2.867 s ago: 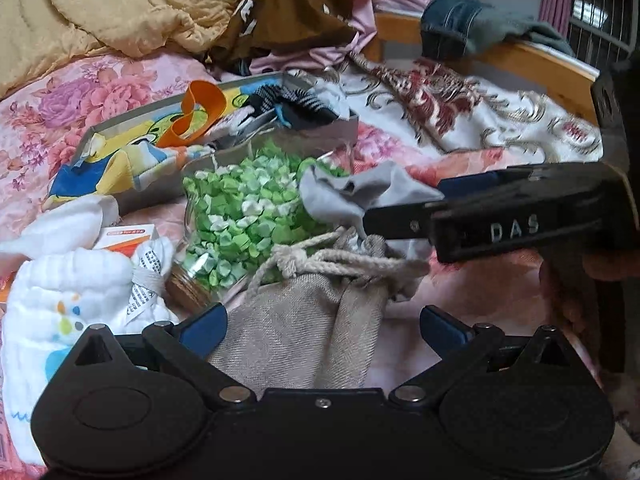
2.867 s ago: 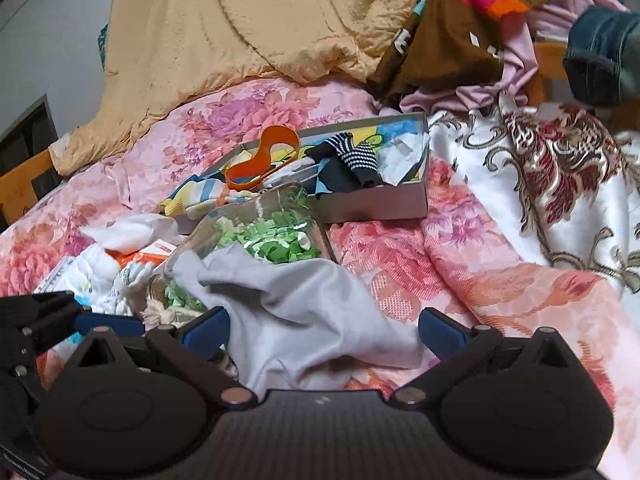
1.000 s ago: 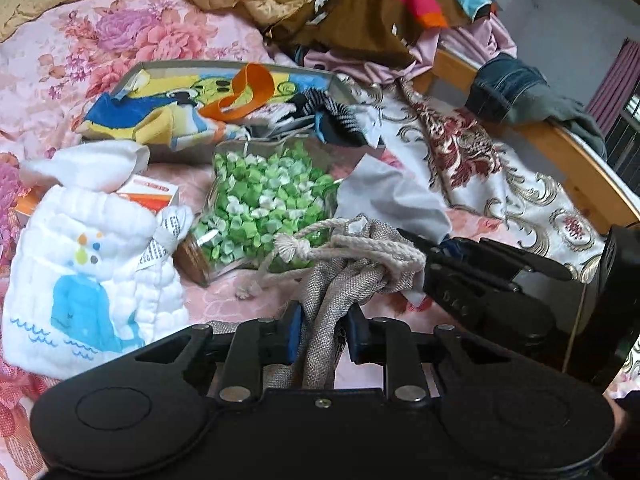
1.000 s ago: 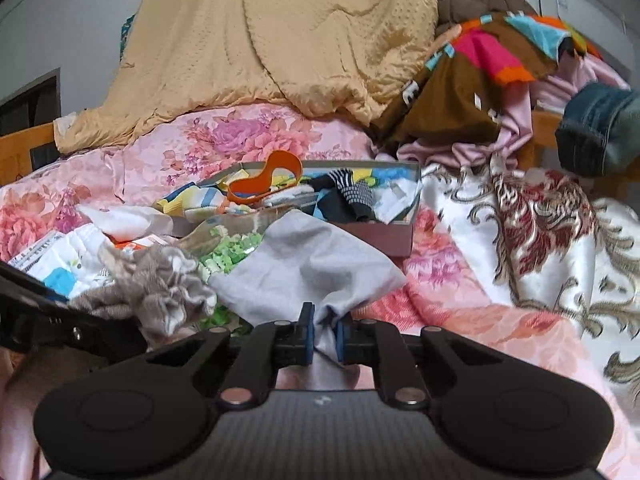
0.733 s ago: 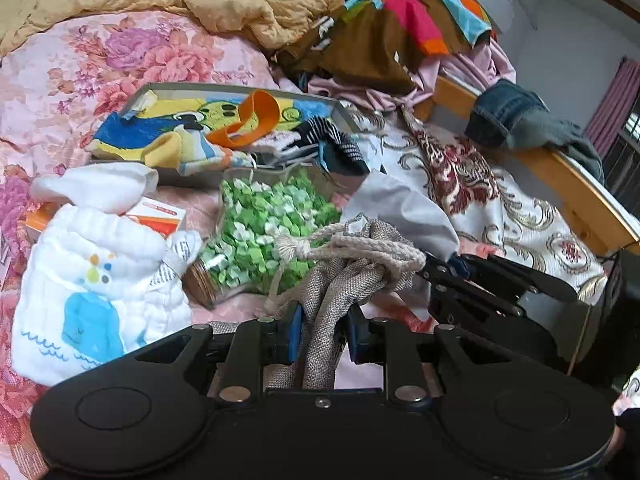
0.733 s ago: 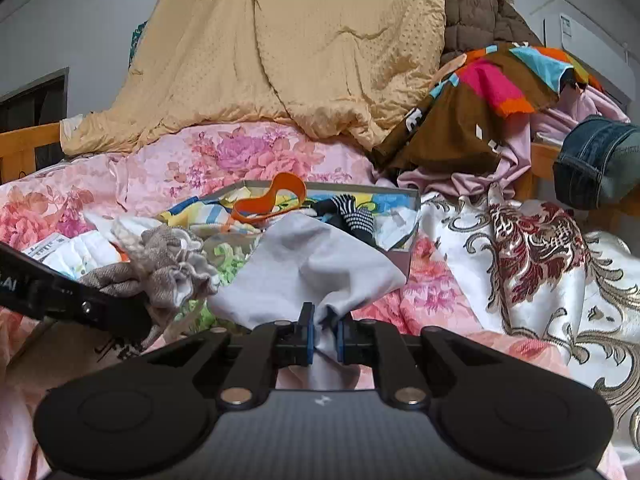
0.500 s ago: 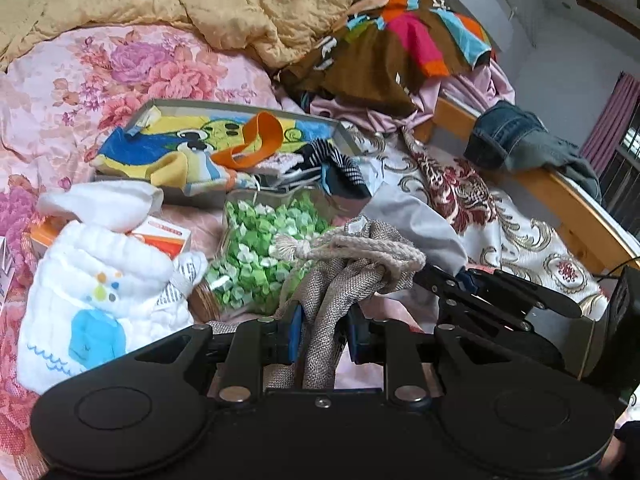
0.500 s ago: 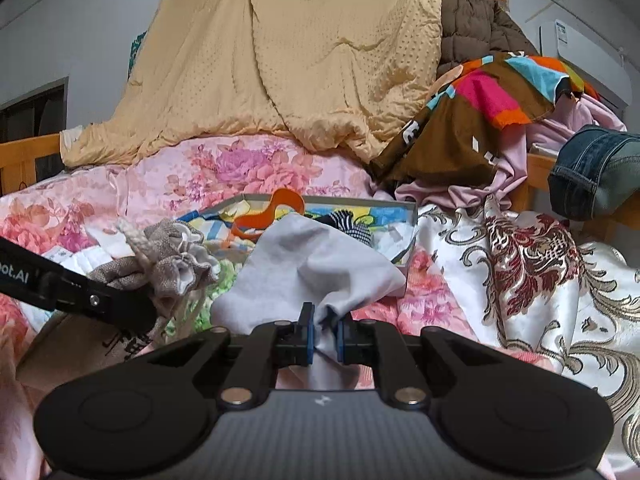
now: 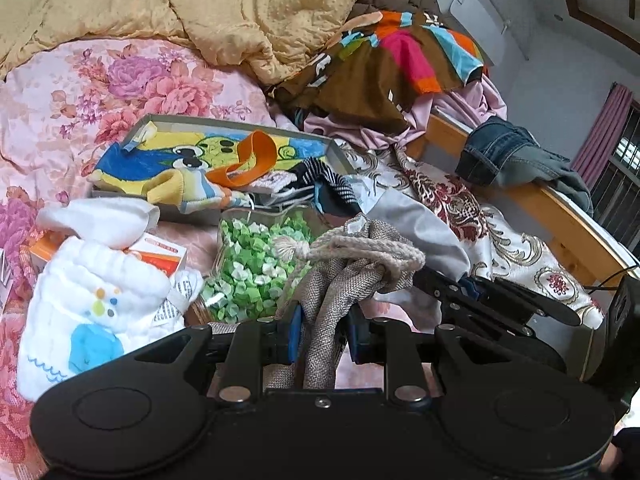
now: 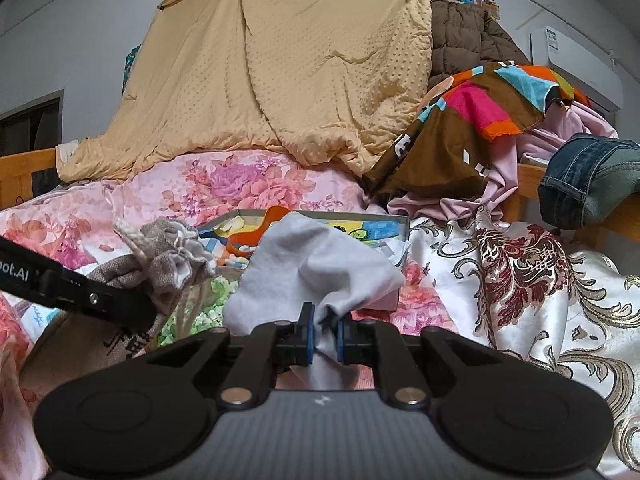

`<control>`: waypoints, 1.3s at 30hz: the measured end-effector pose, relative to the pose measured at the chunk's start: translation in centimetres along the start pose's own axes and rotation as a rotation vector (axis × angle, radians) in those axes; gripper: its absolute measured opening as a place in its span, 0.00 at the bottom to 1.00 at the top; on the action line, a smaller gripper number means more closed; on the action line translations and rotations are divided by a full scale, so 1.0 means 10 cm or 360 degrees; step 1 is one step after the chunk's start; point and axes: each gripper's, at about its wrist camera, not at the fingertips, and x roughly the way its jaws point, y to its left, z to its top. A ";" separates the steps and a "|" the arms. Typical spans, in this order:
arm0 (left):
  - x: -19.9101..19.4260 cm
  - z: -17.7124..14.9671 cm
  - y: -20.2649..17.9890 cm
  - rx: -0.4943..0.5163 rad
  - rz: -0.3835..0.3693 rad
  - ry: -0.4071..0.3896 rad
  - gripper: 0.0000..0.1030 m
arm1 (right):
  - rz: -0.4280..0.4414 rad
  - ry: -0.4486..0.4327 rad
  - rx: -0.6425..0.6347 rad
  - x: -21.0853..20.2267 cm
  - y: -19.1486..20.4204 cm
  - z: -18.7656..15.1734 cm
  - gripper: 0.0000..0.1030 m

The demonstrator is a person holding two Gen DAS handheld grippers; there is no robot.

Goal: Organize soft objects
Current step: 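Lift and carry the burlap pouch and grey cloth over the frog-painted tray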

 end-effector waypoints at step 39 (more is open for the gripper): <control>0.53 1.29 1.53 -0.0252 0.0216 -0.0373 0.25 | 0.0217 -0.0053 0.0008 1.17 0.61 1.22 0.11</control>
